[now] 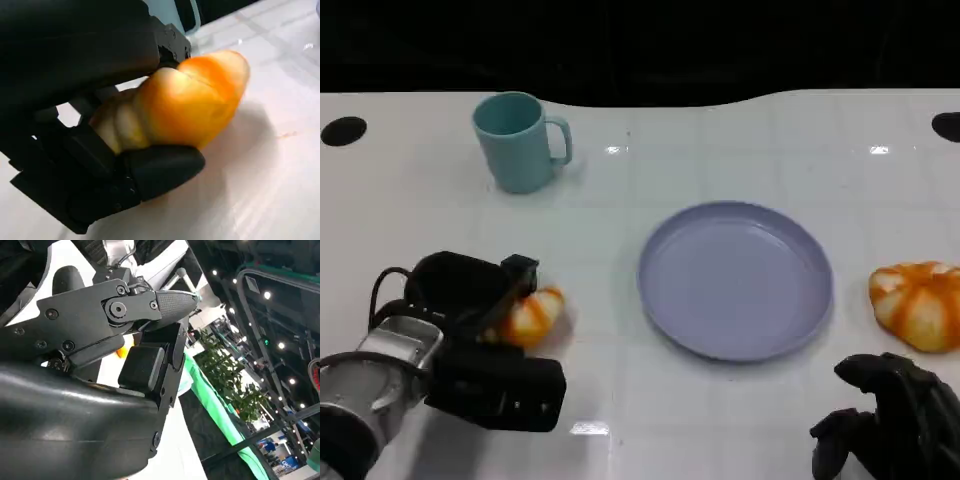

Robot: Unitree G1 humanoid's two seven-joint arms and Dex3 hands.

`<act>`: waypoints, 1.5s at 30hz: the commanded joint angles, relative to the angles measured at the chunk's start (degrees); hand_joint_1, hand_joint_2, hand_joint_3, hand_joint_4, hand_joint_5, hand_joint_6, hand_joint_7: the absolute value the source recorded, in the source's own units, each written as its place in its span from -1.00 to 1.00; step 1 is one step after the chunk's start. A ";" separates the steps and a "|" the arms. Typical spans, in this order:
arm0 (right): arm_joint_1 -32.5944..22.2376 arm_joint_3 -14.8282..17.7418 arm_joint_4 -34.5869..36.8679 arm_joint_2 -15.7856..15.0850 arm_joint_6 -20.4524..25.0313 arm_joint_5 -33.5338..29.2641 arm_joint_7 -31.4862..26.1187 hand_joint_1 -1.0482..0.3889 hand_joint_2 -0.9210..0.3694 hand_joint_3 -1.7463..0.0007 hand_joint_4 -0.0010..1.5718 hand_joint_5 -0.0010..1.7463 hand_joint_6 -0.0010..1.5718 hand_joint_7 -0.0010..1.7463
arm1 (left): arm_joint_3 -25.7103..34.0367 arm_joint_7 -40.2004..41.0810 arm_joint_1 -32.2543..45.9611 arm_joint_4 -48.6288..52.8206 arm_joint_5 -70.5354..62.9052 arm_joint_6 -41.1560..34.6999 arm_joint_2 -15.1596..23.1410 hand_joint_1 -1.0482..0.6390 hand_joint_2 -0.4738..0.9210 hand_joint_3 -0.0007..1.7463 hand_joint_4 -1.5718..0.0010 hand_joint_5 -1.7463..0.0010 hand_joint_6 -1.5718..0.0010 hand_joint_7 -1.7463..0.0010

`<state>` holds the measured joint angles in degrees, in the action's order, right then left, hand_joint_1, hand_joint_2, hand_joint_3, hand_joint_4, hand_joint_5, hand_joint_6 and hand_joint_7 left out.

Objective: Grasp the bread from the table and place it into the plate.

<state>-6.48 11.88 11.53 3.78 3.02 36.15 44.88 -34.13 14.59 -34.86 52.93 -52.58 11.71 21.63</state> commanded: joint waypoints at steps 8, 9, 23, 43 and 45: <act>-0.48 0.14 -0.88 -0.52 -0.27 0.19 -0.88 -0.38 -1.00 0.63 1.00 -0.27 1.00 -0.69 | -4.26 25.50 -1.51 14.17 -1.98 7.35 -0.95 -0.67 0.53 0.99 -1.00 -1.00 -0.50 -1.00; -0.45 0.14 -0.81 -0.60 -0.28 0.22 -0.75 -0.37 -1.00 0.63 1.00 -0.27 1.00 -0.69 | -4.04 26.45 -1.60 14.28 -1.48 7.85 -1.02 -0.67 0.52 1.00 -1.00 -1.00 -0.49 -1.00; 0.35 0.42 0.60 -0.72 -0.42 0.50 0.04 -0.35 -1.00 0.60 1.00 -0.30 1.00 -0.73 | 4.15 27.06 -2.77 4.58 8.58 16.11 -0.82 -0.69 0.67 0.98 -1.00 -1.00 -0.67 -1.00; 0.51 0.34 1.06 -0.49 -1.06 0.03 -0.02 -0.35 -1.00 0.63 1.00 -0.29 1.00 -0.71 | 4.28 18.19 -14.05 7.14 10.19 17.77 -12.16 -0.77 0.53 0.90 -1.00 -1.00 -0.52 -1.00; 0.41 0.26 0.94 -0.45 -1.03 -0.02 -0.06 -0.36 -1.00 0.63 1.00 -0.29 1.00 -0.70 | 3.73 18.09 -14.96 8.23 9.84 17.73 -13.56 -0.76 0.57 0.87 -1.00 -1.00 -0.52 -1.00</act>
<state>-5.58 11.97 12.75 3.81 2.61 36.05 44.83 -29.70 32.36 -48.15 59.71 -42.29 29.31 9.11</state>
